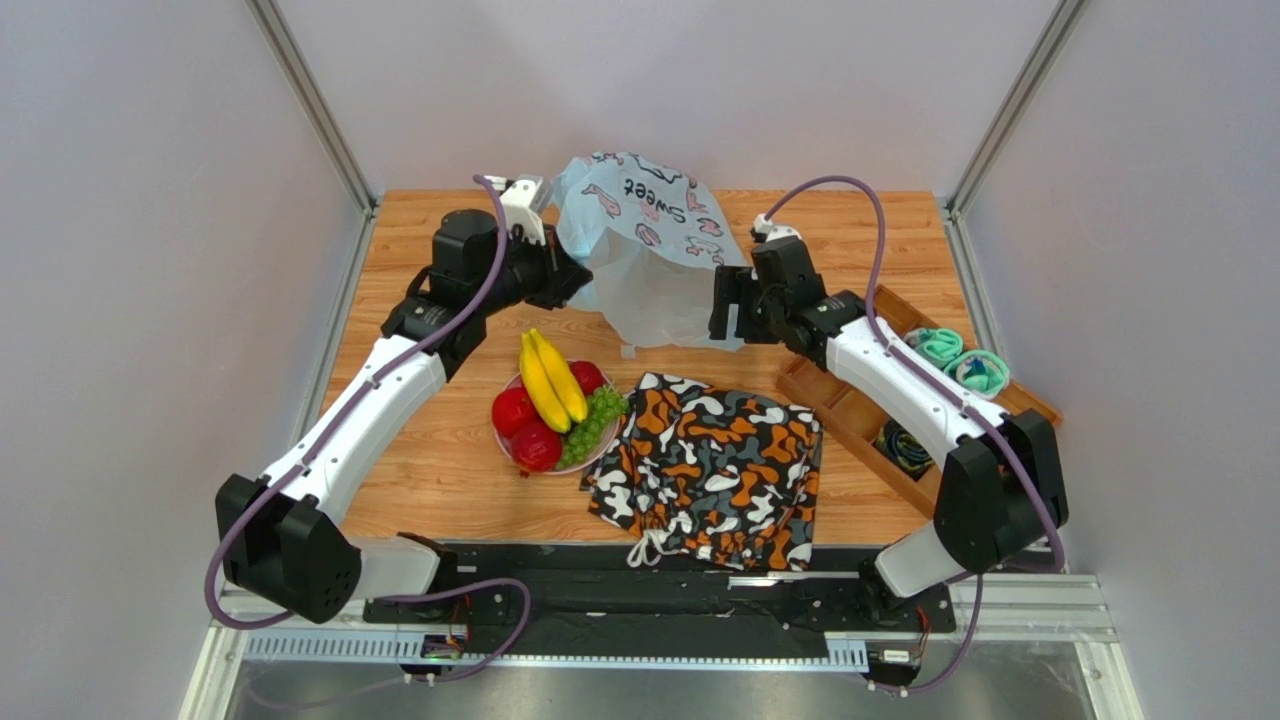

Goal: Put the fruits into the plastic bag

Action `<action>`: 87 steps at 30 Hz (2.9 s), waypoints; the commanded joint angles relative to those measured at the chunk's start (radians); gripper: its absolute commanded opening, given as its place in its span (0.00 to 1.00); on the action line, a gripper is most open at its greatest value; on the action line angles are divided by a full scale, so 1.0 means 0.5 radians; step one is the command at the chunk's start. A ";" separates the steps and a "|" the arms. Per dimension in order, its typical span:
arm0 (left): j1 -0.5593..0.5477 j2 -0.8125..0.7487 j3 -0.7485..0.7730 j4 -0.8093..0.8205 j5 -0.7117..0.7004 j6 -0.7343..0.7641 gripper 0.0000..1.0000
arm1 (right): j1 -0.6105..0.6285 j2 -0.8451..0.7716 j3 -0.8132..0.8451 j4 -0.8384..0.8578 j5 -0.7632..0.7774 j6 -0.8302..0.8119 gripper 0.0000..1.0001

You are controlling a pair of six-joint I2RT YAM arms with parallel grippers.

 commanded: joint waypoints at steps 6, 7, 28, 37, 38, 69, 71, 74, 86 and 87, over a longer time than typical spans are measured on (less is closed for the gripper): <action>0.038 -0.085 0.131 -0.041 0.094 0.032 0.00 | -0.044 0.223 0.165 0.164 0.059 -0.146 0.69; 0.044 -0.092 0.134 -0.038 0.116 0.026 0.00 | -0.047 0.251 0.199 0.158 0.068 -0.171 0.64; 0.268 -0.383 0.116 -0.605 -0.234 0.621 0.00 | 0.017 0.067 0.448 0.179 -0.012 -0.116 0.14; 0.289 -0.386 0.033 -0.569 -0.225 0.615 0.00 | 0.066 0.101 0.491 0.161 -0.012 -0.085 0.22; 0.295 -0.380 0.033 -0.569 -0.219 0.609 0.00 | 0.066 0.095 0.494 0.161 -0.021 -0.085 0.30; 0.397 -0.386 0.048 -0.590 -0.105 0.526 0.00 | 0.919 -0.007 -0.156 0.921 -0.674 0.810 0.75; 0.397 -0.398 0.042 -0.581 -0.096 0.517 0.00 | 0.940 0.036 -0.187 0.961 -0.656 0.872 0.75; 0.397 -0.398 0.039 -0.575 -0.084 0.514 0.00 | 0.940 0.104 -0.215 0.962 -0.592 0.921 0.74; 0.397 -0.405 0.033 -0.578 -0.074 0.508 0.00 | 0.916 0.306 -0.141 0.845 -0.423 0.936 0.68; 0.397 -0.408 0.036 -0.581 -0.071 0.508 0.00 | 0.913 0.306 -0.159 0.854 -0.426 0.936 0.67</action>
